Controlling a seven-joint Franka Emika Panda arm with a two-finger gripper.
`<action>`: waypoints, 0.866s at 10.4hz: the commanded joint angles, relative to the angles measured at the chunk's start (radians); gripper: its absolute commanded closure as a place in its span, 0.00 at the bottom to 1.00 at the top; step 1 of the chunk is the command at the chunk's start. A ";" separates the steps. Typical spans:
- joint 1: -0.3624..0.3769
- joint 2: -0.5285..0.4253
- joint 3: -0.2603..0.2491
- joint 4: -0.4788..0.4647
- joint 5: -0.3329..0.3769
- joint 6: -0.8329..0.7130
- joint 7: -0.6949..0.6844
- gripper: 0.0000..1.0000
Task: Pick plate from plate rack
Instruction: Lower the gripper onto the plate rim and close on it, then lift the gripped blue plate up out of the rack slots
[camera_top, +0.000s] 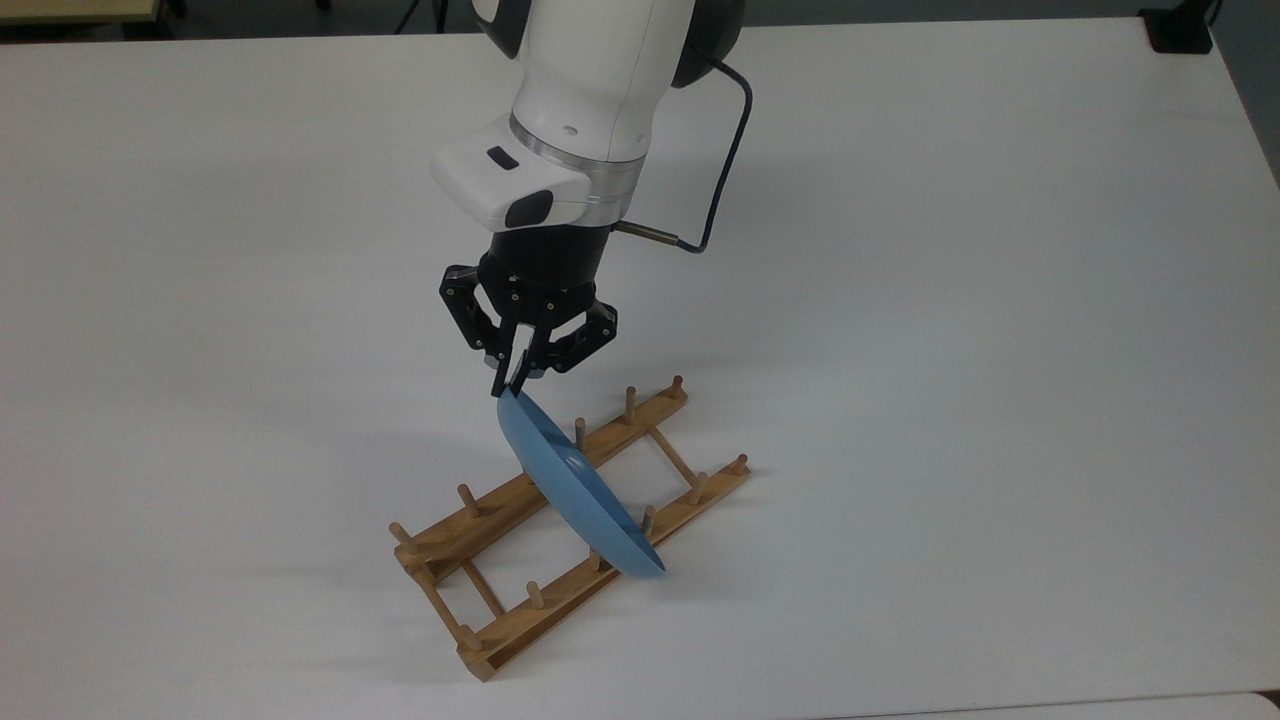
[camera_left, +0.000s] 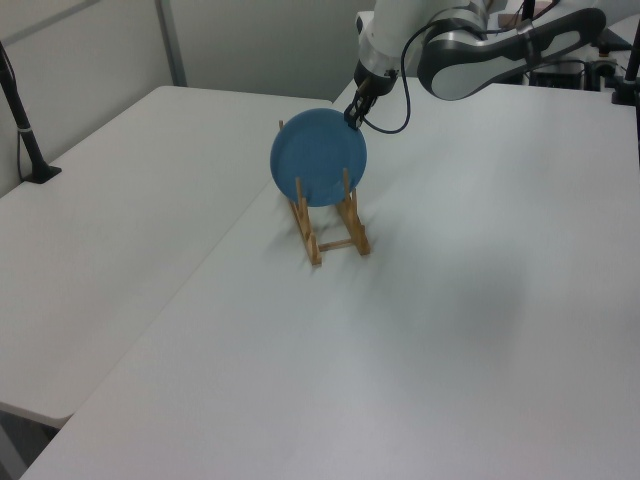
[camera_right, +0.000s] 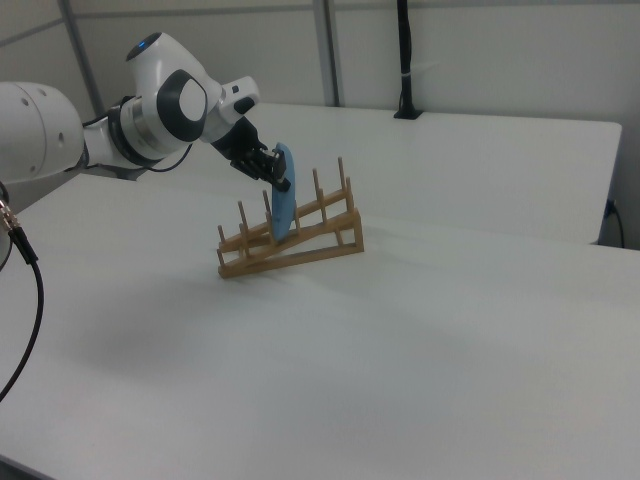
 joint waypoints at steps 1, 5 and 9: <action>0.007 0.014 -0.007 0.010 -0.046 0.020 0.022 0.98; 0.001 -0.025 -0.018 0.010 -0.075 0.017 0.013 1.00; -0.013 -0.092 -0.020 0.010 -0.073 0.005 -0.008 1.00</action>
